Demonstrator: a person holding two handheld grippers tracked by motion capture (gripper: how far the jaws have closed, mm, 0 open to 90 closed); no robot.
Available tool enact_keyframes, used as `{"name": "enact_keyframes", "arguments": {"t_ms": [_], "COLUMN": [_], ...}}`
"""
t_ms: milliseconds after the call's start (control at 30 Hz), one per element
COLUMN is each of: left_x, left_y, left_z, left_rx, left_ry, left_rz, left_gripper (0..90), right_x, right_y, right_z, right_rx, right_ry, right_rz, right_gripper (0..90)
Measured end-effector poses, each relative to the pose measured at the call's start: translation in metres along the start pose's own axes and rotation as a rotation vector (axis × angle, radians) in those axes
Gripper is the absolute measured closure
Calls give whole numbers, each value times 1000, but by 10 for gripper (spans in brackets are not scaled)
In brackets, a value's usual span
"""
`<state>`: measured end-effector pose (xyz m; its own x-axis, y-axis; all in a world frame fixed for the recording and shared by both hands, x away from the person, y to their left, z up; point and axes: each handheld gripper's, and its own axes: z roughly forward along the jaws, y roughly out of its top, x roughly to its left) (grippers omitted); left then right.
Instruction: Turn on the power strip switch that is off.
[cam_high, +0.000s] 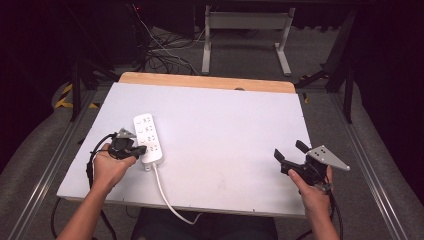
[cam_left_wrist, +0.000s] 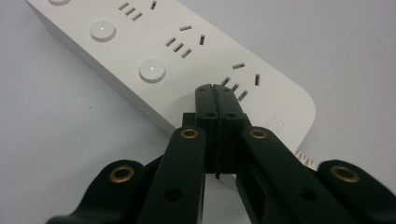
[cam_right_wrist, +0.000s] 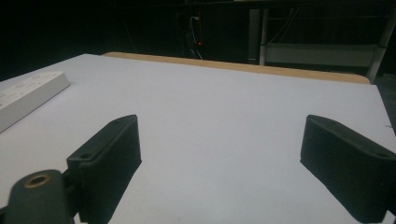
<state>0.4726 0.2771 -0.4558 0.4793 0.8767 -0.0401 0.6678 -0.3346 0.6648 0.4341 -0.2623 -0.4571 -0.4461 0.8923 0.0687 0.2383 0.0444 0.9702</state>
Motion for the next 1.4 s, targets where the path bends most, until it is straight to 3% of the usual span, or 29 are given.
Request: {"name": "enact_keyframes", "arguments": {"t_ms": [333,500,700,767,900,967,1100,1233,1400], "left_x": [-4,-3,5,7,11,10,12,13,14], "left_y": [1,0,-1,-3,-13,-19,-23,-24,-25], "left_z": [3,1,-17,-22,-36,-42,-54,-58,-59], "left_rx": [-28,-63,-275,-346,-548,-632,-717,-734,-736], "left_ry": [5,-27,-12,9,98,180,234,264,270], "left_rz": [15,-11,-74,-85,-111,-110,-155,-165,-175], "left_gripper": [900,900,900,900,870,830,827,839,859], "right_x": [1,1,1,1,1,0,0,1,0], "right_y": [0,0,0,0,1,0,0,1,1], "right_z": [1,0,1,1,0,0,-1,0,1], "right_rx": [3,0,2,1,-2,-4,-4,-3,-2], "right_ry": [5,5,6,6,2,0,0,6,8], "right_rz": [-7,-2,-4,-4,5,3,4,0,3], "right_gripper": [126,126,126,127,127,127,127,128,128]}}
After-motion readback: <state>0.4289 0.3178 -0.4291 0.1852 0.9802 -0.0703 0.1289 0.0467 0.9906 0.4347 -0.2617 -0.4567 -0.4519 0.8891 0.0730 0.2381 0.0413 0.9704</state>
